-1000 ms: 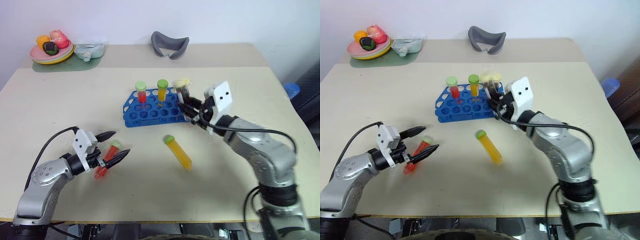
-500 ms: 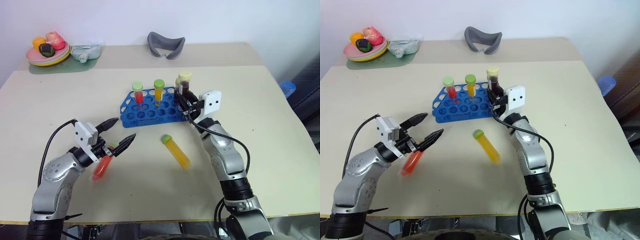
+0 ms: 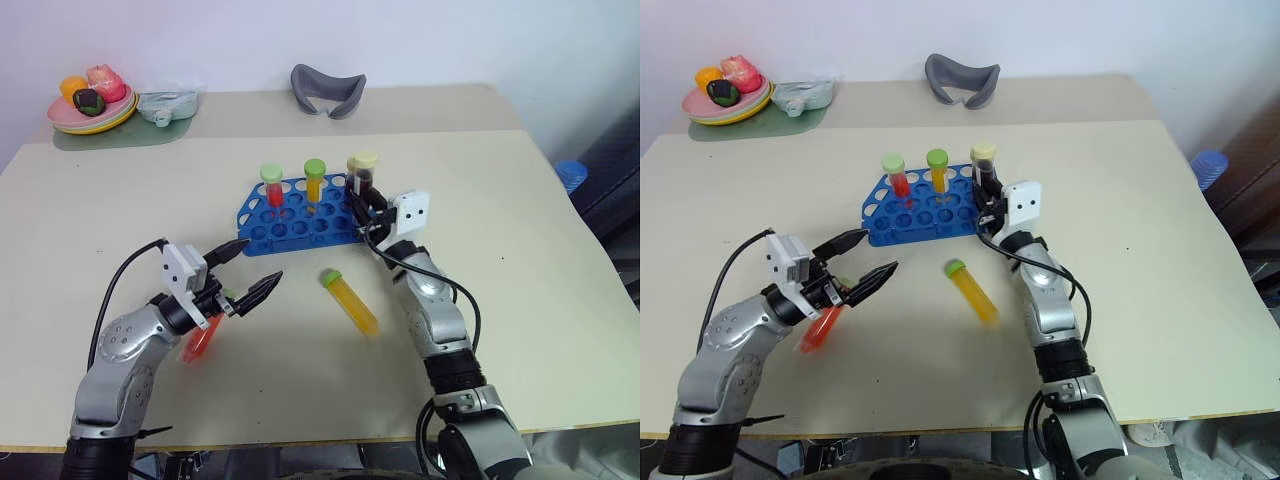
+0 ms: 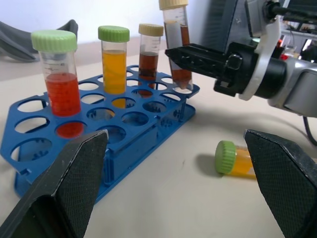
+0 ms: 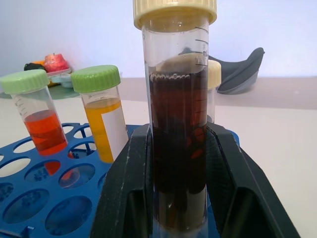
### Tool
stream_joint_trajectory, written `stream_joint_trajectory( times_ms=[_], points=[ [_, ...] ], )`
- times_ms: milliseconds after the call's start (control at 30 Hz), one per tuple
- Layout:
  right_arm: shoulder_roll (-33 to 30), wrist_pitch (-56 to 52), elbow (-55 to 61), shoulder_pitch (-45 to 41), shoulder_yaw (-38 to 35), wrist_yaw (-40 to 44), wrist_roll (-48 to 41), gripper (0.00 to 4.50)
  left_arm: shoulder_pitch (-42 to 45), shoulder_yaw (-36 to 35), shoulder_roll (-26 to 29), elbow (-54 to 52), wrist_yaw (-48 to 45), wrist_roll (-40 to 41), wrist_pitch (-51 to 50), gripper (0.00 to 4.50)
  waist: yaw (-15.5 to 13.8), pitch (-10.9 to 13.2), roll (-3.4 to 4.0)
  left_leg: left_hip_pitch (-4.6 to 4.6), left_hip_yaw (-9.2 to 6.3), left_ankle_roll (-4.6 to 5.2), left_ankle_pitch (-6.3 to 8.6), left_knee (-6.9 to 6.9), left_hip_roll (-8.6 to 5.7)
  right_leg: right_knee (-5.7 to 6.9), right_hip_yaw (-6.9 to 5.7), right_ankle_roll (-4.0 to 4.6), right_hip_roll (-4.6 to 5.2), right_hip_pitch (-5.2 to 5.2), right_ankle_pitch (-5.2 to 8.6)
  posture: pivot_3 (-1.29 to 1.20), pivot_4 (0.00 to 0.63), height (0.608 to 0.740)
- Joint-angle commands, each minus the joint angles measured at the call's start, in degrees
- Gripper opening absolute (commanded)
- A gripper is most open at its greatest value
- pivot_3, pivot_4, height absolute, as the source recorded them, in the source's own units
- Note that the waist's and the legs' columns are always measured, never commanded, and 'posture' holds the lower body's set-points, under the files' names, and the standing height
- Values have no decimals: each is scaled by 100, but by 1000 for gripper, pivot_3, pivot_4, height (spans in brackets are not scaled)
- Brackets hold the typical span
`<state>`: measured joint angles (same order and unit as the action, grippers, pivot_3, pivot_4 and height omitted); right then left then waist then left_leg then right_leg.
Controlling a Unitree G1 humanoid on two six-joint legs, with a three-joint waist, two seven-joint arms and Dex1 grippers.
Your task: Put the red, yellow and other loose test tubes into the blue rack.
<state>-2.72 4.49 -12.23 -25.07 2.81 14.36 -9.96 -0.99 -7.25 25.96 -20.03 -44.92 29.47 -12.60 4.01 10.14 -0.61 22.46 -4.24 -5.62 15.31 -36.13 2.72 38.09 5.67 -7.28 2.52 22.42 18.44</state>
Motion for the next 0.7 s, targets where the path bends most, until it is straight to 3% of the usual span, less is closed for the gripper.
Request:
stream_joint_trajectory(
  times_ms=[33,233,467,500,700],
  points=[
    [94,248,-140,-136,-75,-18,47,808,114,47,55,-365,45,141,-120,4500,3,0,0,-1,0,0,0,0,0,0,0,0,0,-1,0,0,150,740],
    [99,379,-256,-96,-117,44,27,808,180,66,55,-569,164,213,-355,4500,6,-1,1,-2,0,-1,0,-1,0,1,1,0,0,-2,0,0,150,740],
    [101,363,-32,-37,-160,125,-43,4164,261,134,46,-727,261,262,-559,4500,2,0,1,-2,0,-1,0,-1,0,1,1,0,0,-2,0,0,150,740],
    [96,366,16,-35,-156,128,-29,4453,262,139,45,-735,266,265,-571,4500,4,0,1,-2,0,-1,-1,-1,0,1,1,0,0,-2,0,0,150,740],
    [17,220,319,46,-181,179,-41,4453,256,217,30,-770,311,257,-590,4500,2,0,2,-2,0,-1,-1,0,0,1,1,0,0,-1,0,0,150,740]
  ],
)
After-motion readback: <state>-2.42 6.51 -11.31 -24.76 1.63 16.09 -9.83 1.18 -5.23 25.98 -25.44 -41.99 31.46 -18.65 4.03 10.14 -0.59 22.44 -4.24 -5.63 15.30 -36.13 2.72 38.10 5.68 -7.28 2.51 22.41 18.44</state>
